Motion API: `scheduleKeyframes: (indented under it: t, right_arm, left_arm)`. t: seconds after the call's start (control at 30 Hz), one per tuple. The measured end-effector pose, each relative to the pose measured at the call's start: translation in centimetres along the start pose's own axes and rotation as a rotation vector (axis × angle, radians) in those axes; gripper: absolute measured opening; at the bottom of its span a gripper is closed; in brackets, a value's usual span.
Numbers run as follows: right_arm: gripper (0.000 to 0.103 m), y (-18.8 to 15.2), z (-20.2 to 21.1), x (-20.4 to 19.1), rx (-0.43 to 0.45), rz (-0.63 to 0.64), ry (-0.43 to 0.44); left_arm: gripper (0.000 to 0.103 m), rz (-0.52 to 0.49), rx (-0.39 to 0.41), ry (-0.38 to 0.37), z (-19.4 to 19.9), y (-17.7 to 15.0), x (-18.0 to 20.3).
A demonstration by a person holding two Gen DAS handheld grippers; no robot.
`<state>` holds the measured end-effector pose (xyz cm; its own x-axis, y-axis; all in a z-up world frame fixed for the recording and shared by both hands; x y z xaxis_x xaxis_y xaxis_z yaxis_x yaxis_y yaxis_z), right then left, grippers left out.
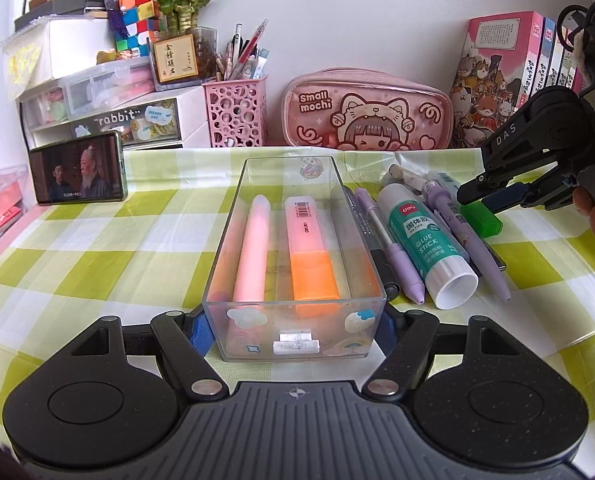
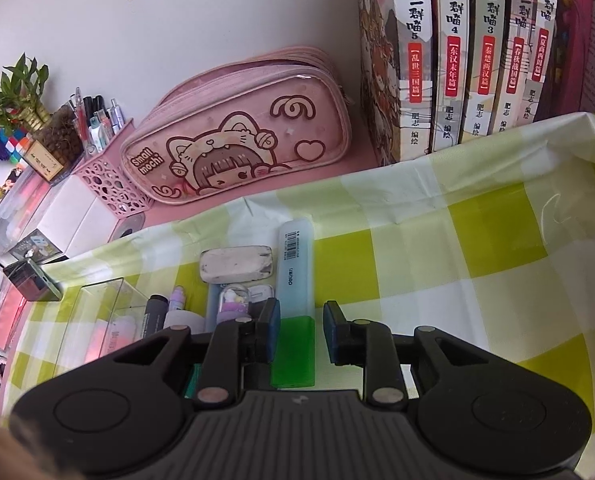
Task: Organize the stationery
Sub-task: 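Move the right gripper to the green highlighter and grasp it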
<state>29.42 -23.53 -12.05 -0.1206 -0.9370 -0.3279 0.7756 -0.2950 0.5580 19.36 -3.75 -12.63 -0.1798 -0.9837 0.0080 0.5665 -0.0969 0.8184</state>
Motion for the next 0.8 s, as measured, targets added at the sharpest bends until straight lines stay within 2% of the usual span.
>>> scheduleKeyframes:
  t: [0.23, 0.33, 0.5, 0.8]
  right_arm:
    - [0.026, -0.1, 0.1, -0.3, 0.019, -0.029, 0.031]
    - [0.017, 0.2, 0.9, -0.1, 0.051, -0.052, 0.029]
    - [0.016, 0.1, 1.1, -0.5, 0.031, -0.077, 0.058]
    - [0.016, 0.5, 2.7, -0.7, 0.075, -0.139, 0.086]
  left_arm:
    - [0.073, 0.0, 0.0, -0.001, 0.0, 0.0, -0.1]
    - [0.073, -0.001, 0.0, 0.0, 0.0, 0.0, 0.0]
    - [0.073, -0.001, 0.0, -0.001, 0.0, 0.0, 0.0]
    - [0.073, -0.001, 0.0, 0.0, 0.0, 0.0, 0.0]
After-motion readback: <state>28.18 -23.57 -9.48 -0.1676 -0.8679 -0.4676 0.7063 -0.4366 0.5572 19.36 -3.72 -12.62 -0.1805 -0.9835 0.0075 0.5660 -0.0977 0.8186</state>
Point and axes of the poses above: each gripper's, at about its wrist camera, not at the fingertips, and z roughly against the way its jaws point, x to its right, y to its top, the point moved 9 cm from there along -z, roughly the way its jaws point, and after that the axes turned 5 degrees about -y, right-handed, at the moved point
